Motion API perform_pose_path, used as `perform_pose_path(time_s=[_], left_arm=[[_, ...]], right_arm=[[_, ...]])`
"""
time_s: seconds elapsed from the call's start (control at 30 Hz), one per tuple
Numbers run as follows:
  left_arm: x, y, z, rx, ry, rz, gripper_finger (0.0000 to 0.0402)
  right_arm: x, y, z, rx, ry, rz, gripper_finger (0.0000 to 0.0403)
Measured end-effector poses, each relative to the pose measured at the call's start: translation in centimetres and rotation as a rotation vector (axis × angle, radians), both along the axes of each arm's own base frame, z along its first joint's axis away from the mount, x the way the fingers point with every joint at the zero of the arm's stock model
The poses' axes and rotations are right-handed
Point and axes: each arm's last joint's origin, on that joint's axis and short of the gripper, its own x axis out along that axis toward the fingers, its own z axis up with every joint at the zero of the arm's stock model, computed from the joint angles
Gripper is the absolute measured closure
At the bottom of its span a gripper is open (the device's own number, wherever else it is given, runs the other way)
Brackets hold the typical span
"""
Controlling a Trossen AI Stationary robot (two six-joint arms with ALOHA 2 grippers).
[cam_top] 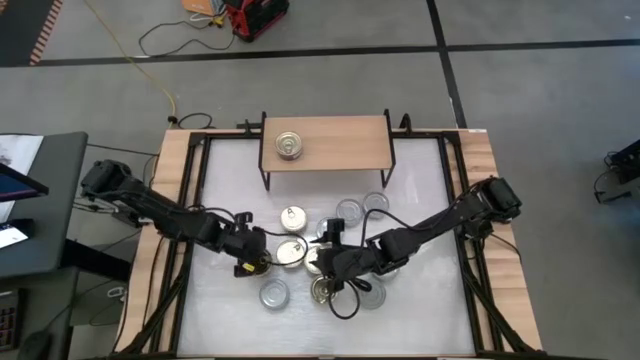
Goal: Stack canned seafood by type on shelf
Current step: Stack the blue tuna can on top of the blue tuna can
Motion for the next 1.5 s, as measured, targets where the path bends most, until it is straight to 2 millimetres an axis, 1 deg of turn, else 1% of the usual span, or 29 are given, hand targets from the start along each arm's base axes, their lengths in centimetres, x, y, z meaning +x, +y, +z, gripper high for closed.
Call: perform_pose_path(time_s=[0.27,0.4,0.47,0.57,0.67,0.77,0.83,0.93,1.03,1.13,1.23,1.37,1.5], left_arm=[[0.5,-0.4,2.4,0.021,0.010,-0.010,0.0401],[0.6,-0.6,3.0,0.031,0.002,-0.003,0.0401],[0.7,-0.7,3.2,0.015,-0.007,0.002,0.0401],[0.8,-0.9,3.5,-0.054,-0.002,0.021,0.0401],[1.1,-2.0,4.6,-0.127,-0.039,0.012,0.0388],[1.0,-3.9,5.9,-0.139,-0.074,-0.038,0.0356],[0.9,-5.0,6.2,-0.117,-0.104,-0.047,0.0331],[0.7,-6.6,5.7,-0.095,-0.103,-0.043,0.0291],[0.8,-8.2,4.4,-0.076,-0.061,-0.046,0.0256],[0.9,-9.6,3.2,-0.033,-0.001,-0.076,0.0236],[0.9,-10.5,2.1,0.040,0.049,-0.080,0.0236],[1.0,-11.0,0.6,0.115,0.081,-0.081,0.0251],[1.1,-11.0,0.2,0.145,0.075,-0.060,0.0271]], right_arm=[[0.0,0.0,0.0,0.005,-0.002,-0.002,0.0129],[0.0,0.0,0.0,0.010,-0.003,-0.004,0.0129],[0.0,0.1,0.0,0.010,-0.003,-0.004,0.0129],[0.0,0.1,0.0,0.009,-0.003,-0.003,0.0129],[-0.1,0.1,0.0,0.010,0.000,-0.005,0.0129],[-0.1,0.1,-0.1,0.009,0.006,-0.006,0.0129],[-0.1,0.0,-0.1,0.016,0.009,-0.012,0.0129],[-0.2,0.0,-0.2,0.022,0.014,-0.017,0.0129],[-0.2,0.1,-0.2,0.021,0.014,-0.019,0.0129],[-0.3,0.1,-0.2,0.005,0.010,-0.037,0.0129],[-0.3,0.1,-0.2,-0.004,0.004,-0.053,0.0129],[-0.3,0.2,-0.2,0.011,-0.002,-0.066,0.0129],[-0.4,0.4,-0.1,0.013,-0.004,-0.063,0.0129]])
